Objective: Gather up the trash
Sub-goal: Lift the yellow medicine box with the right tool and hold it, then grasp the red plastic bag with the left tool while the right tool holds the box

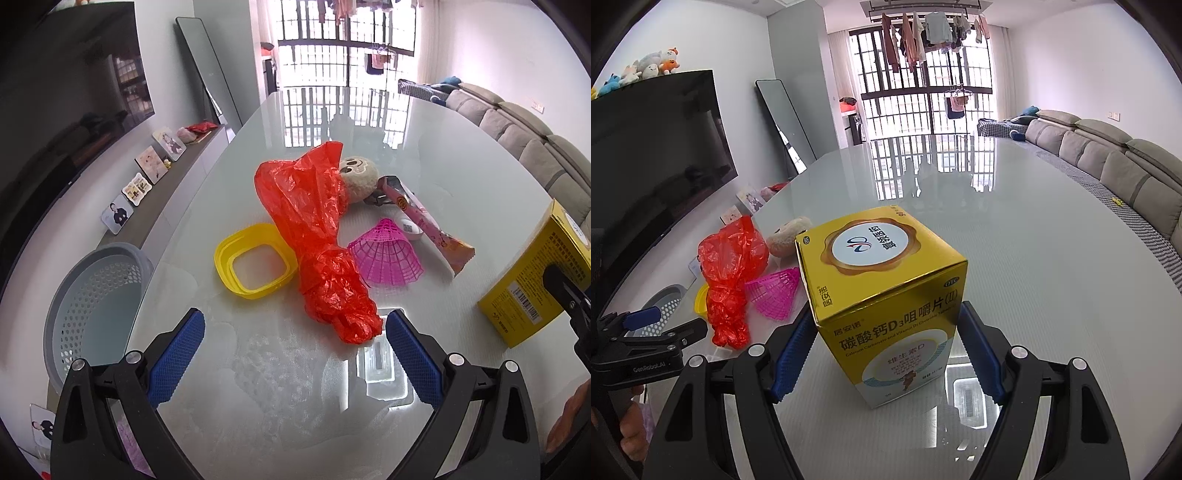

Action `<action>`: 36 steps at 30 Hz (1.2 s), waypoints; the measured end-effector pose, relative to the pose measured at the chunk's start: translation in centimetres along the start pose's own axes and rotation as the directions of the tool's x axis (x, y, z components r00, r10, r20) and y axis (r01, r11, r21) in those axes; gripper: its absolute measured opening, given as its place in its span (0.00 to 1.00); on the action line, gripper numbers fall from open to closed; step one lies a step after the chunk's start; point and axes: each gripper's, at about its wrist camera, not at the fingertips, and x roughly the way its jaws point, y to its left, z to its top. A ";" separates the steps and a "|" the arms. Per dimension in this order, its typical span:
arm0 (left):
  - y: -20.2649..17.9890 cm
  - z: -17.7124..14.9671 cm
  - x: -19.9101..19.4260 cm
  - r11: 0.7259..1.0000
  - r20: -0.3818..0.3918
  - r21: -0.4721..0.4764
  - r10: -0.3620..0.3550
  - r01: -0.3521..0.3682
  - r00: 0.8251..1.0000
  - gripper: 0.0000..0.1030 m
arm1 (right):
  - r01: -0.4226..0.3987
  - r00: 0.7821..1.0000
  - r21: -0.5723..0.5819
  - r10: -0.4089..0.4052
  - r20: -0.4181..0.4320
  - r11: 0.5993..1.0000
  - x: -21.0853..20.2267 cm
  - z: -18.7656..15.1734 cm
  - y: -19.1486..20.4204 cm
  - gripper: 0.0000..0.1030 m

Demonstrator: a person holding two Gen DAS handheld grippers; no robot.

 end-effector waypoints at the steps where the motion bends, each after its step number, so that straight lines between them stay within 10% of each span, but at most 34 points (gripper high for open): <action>1: 0.0 0.2 0.3 1.000 0.001 -0.007 0.001 -0.001 1.000 0.94 | -0.002 1.000 0.003 0.002 0.001 1.000 -0.1 0.0 -0.1 0.71; 14: -0.6 1.7 4.8 0.999 -0.029 -0.033 0.028 -0.029 0.999 0.91 | -0.027 1.000 0.026 0.026 0.009 0.999 -0.2 0.1 -0.9 0.71; 22: -1.0 1.7 5.5 1.000 -0.046 -0.016 -0.002 0.001 0.999 0.36 | -0.027 1.000 0.027 0.027 0.008 0.999 -0.2 0.1 -0.9 0.71; 36: -0.9 1.0 1.6 1.000 0.020 0.002 -0.022 0.022 1.000 0.28 | -0.013 1.000 0.030 0.013 0.009 0.999 -1.0 0.0 -0.5 0.71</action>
